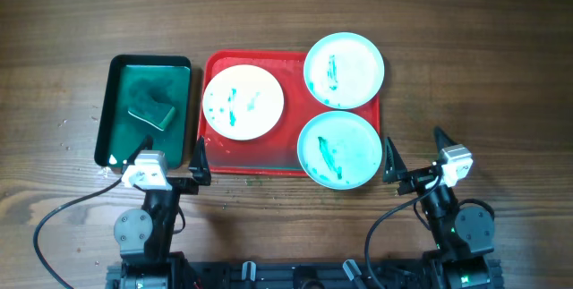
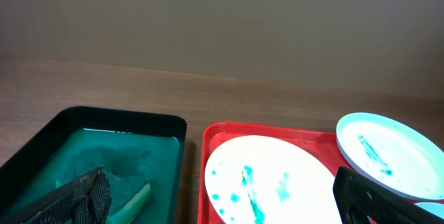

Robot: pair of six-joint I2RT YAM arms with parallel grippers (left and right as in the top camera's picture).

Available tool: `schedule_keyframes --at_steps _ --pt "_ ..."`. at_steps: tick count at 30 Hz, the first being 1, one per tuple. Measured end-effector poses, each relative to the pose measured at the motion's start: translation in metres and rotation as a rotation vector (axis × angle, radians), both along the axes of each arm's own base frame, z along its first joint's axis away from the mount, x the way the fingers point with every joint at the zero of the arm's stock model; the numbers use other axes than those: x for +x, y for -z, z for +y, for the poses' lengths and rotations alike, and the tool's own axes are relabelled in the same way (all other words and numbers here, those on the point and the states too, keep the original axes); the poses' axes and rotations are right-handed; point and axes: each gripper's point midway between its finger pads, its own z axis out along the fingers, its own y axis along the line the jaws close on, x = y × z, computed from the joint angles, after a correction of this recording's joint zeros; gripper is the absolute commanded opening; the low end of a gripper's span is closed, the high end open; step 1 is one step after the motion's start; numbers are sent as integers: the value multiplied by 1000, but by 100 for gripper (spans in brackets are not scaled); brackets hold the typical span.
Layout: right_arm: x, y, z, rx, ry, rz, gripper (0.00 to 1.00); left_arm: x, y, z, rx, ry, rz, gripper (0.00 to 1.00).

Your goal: Clean dirty plates on tray and stack at the side

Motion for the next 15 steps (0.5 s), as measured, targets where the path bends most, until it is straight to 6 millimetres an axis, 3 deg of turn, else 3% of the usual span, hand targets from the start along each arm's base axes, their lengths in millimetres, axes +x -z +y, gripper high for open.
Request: schedule_keyframes --at_steps 10,15 --pt "0 -3 0 2 -2 -12 100 0 0 0 0 0 0 100" --pt "-2 -2 10 2 -58 -9 100 0 0 0 0 0 0 100"
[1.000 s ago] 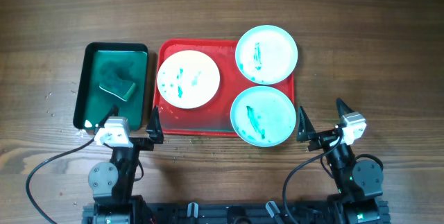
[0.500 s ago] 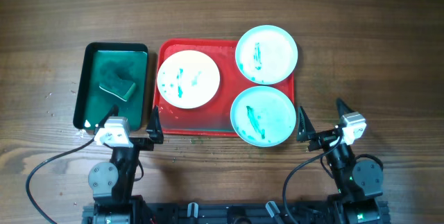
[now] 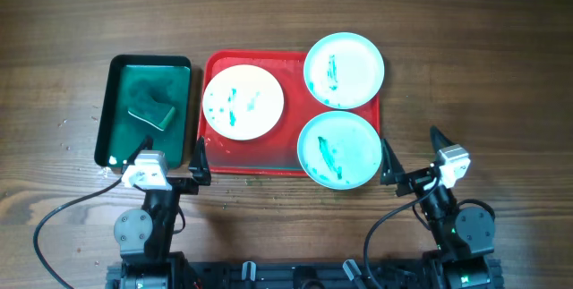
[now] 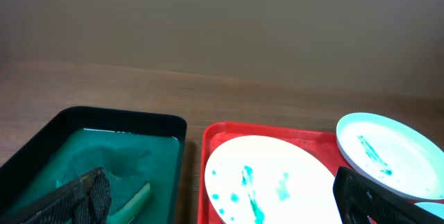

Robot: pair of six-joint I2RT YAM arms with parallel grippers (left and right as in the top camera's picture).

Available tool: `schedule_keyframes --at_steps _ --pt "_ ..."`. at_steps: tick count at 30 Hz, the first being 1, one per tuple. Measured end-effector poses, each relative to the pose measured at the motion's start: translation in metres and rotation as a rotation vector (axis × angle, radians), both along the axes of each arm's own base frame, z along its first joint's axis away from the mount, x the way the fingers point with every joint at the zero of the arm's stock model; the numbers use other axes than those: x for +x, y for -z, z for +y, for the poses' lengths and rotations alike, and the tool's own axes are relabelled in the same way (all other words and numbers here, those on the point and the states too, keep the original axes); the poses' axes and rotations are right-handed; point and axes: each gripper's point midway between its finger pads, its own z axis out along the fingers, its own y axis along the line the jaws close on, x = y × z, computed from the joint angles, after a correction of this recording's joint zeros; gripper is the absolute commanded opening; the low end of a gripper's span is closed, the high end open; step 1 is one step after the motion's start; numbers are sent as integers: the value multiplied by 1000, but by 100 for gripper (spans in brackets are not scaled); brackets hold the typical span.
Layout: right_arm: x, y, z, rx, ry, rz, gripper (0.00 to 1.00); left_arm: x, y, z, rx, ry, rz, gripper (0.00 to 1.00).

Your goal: Clean dirty plates on tray and stack at the side

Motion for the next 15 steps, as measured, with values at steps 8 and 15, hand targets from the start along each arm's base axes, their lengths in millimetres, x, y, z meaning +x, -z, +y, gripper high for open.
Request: schedule_keyframes --at_steps 8,15 --pt "10 -38 10 -12 -48 65 100 2 -26 8 4 -48 61 100" --pt "49 -111 36 -52 -168 249 100 24 -92 11 -13 -56 190 100"
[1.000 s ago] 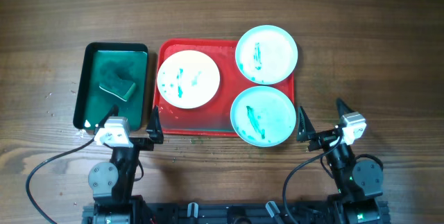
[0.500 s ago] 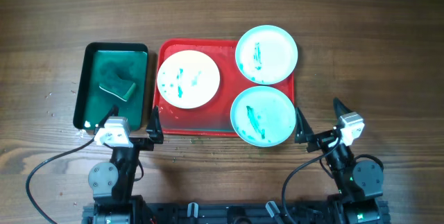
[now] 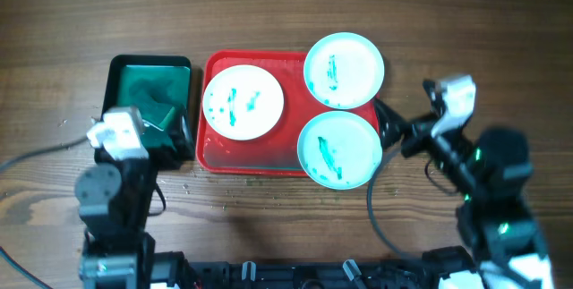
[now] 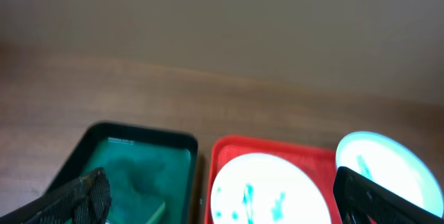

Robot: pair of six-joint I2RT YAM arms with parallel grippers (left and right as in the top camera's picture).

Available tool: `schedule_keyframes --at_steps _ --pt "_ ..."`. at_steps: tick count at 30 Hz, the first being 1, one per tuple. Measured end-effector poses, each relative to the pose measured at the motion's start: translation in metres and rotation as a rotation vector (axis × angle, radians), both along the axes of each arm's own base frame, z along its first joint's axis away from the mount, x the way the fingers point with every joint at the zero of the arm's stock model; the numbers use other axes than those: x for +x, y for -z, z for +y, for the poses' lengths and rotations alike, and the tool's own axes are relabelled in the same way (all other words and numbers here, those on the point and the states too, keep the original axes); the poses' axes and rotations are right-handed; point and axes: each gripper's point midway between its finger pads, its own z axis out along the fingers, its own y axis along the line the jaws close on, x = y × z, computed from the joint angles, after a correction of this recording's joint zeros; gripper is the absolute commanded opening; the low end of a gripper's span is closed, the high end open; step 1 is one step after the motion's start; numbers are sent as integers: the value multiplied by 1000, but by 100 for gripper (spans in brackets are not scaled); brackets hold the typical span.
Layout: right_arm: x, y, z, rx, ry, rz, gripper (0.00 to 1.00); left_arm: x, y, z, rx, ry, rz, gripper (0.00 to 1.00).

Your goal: Clean dirty plates on tray and stack at the side

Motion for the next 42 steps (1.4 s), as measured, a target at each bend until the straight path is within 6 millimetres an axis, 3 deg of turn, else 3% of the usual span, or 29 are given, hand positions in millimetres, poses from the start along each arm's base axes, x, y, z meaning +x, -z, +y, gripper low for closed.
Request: schedule_keyframes --at_steps 4,8,10,12,14,17,19,20,23,25,28,30,32,35,36,42 --pt "21 -25 14 -17 -65 162 100 13 -11 1 -42 -11 179 100" --pt "33 -23 30 -52 -140 403 100 40 -41 -5 -112 8 361 100" --pt "40 -16 39 -76 -173 524 100 53 -57 -18 -163 72 442 100" --pt "46 -10 43 -83 -185 567 100 62 -59 -33 -215 150 484 100" --pt "65 14 54 -47 -205 657 100 60 -40 -51 -287 236 593 100" --pt "72 36 73 6 -274 740 93 62 -19 -62 -351 287 688 100" --pt "73 52 83 -38 -252 774 89 67 -14 -64 -363 297 703 74" --pt "72 59 88 -70 -231 784 86 69 -13 -64 -364 292 700 68" --pt "74 78 112 -153 -181 794 80 72 -1 -42 -400 95 749 68" --pt "75 99 135 -198 -163 809 75 64 18 -17 -435 -142 826 70" --pt "76 145 167 -252 -147 868 66 63 36 12 -436 -376 856 71" --pt "77 180 179 -283 -137 915 52 65 43 22 -427 -452 862 70" --pt "80 218 182 -307 -106 973 45 67 53 32 -417 -514 878 69" --pt "91 241 189 -288 -82 978 36 71 71 38 -409 -560 922 68" --pt "93 243 190 -283 -80 974 34 74 82 42 -402 -580 952 68" --pt "103 267 196 -253 -44 983 20 84 111 56 -405 -628 1004 65"
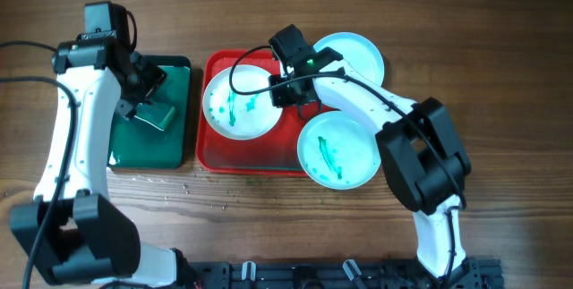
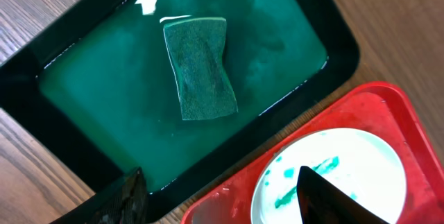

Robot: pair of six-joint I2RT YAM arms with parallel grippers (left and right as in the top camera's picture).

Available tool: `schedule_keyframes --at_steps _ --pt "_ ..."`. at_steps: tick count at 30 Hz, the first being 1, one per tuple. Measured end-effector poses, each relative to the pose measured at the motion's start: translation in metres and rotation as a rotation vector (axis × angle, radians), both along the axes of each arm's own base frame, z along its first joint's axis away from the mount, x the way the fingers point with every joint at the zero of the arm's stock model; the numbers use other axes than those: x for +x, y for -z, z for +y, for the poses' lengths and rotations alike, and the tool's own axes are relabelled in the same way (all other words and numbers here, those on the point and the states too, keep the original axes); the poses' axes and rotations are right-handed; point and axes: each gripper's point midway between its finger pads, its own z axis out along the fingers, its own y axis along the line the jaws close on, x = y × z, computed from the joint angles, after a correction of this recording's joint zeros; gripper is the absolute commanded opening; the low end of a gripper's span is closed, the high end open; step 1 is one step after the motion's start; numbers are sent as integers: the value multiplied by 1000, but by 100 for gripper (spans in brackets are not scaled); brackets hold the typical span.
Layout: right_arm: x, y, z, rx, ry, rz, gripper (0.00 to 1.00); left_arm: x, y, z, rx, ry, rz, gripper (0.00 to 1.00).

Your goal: Clean dirty plates on tray and stack at the side

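Observation:
Three white plates smeared with teal lie on or over the red tray (image 1: 246, 160): one at its left (image 1: 235, 106), one at the back right (image 1: 358, 56), one at the front right (image 1: 340, 150). A green sponge (image 2: 200, 68) lies in the black tray of green water (image 2: 83, 106). My left gripper (image 2: 222, 207) hangs open above that black tray's near right corner, short of the sponge. My right gripper (image 1: 286, 89) is at the right rim of the left plate; the overhead view does not show whether its jaws are closed on the rim.
The black tray (image 1: 179, 150) stands close against the red tray's left side. The front right plate overhangs the red tray's front right corner. The right arm (image 1: 358, 101) crosses over the back right plate. Bare wooden table (image 1: 483, 74) lies to the right.
Both arms have reached forward. My left gripper was at the black tray's near edge and is now over it, looking down on the sponge. My right gripper went from beside the right plates to the left plate's rim.
Both arms first rested at the table's front edge, grippers open, and stayed there half a second later. Then both were raised, left near the black tray, right beside the front right plate. Now the left hangs over the sponge tray and the right is at the left plate.

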Motion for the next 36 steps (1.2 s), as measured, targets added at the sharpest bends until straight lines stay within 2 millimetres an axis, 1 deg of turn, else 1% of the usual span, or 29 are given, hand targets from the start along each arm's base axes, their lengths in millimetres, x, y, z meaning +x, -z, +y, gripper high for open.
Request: schedule_keyframes --at_steps 1,3,6,7,9,10,11,13,14,15,17,20,24,25,26,28,33,36 --pt "0 3 0 -1 6 5 18 1 4 0 -1 0 10 64" --pt "0 14 0 -3 25 22 5 2 12 0 -4 -3 29 61" --pt "3 14 2 6 45 20 4 5 23 1 -11 -22 51 51" --pt "3 13 2 8 49 21 4 6 27 1 -11 -27 59 50" --pt "3 13 3 10 51 22 4 6 32 6 10 -56 74 49" --pt "4 13 3 10 51 21 4 6 35 9 25 -76 78 55" --pt "3 13 3 10 51 22 4 8 37 11 35 -87 76 56" --pt "4 13 3 13 51 20 4 11 44 16 54 -105 84 55" --pt "4 13 4 15 53 20 4 13 51 19 72 -114 94 50" --pt "4 13 4 15 54 21 4 16 58 23 91 -120 103 48" --pt "4 13 4 15 54 21 4 20 72 26 104 -127 119 45" --pt "5 13 4 17 55 18 4 26 97 27 105 -126 152 40" --pt "5 13 4 18 61 20 4 18 126 26 100 -127 232 35" --pt "5 13 4 18 61 20 4 17 130 26 100 -127 242 33" --pt "5 13 4 18 61 20 4 17 132 26 100 -127 245 28" --pt "5 13 4 19 61 21 4 17 137 26 100 -127 235 4" --pt "5 13 4 18 60 20 4 17 141 27 104 -128 229 4" --pt "4 12 7 28 35 17 5 17 140 25 104 -65 237 4"
